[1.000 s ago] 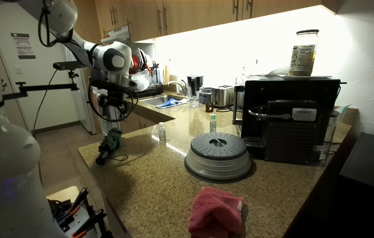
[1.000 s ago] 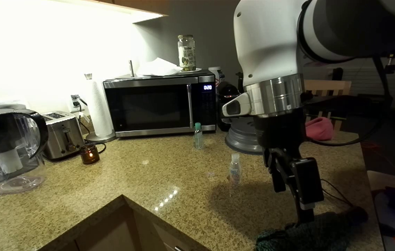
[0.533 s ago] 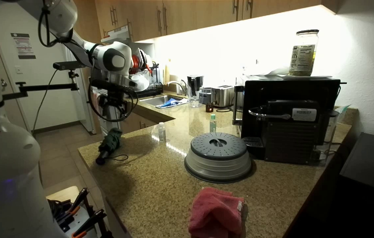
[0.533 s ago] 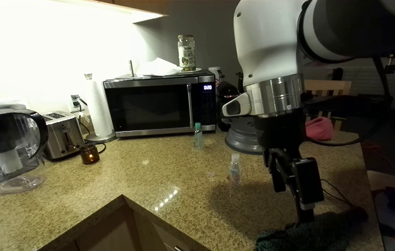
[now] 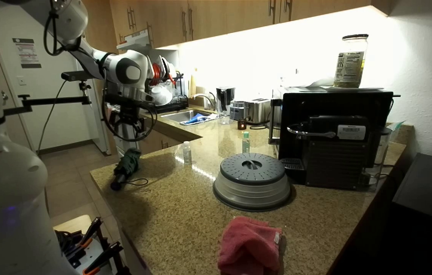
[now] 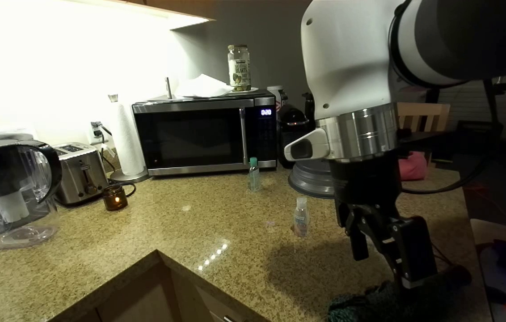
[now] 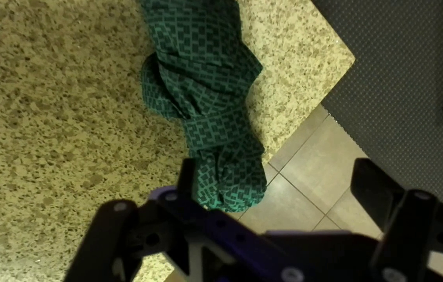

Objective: Move the umbrella farther from you

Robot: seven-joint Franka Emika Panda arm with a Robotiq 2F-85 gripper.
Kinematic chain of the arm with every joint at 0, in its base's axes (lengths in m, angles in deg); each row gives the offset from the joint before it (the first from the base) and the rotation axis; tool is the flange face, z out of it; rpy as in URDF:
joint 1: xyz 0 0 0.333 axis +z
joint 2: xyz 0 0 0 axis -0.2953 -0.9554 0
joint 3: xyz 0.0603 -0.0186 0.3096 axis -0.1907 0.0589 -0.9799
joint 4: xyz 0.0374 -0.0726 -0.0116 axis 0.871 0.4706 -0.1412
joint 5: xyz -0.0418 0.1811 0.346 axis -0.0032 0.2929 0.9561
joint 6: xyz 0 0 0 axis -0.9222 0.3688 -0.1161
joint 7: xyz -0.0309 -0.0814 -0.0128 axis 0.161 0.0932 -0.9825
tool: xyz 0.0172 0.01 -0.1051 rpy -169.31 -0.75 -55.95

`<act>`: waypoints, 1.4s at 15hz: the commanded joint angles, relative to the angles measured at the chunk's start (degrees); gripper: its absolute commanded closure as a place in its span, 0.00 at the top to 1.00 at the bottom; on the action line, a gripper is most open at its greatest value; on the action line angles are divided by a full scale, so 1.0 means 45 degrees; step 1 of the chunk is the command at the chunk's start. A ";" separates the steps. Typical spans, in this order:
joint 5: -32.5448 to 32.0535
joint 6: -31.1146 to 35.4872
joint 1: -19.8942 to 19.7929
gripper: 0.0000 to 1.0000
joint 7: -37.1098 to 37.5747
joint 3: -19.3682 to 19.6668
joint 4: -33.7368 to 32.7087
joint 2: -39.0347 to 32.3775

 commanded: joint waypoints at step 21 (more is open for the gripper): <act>-0.0377 0.3033 0.0003 1.00 -0.2591 -0.0123 0.0984 -0.1036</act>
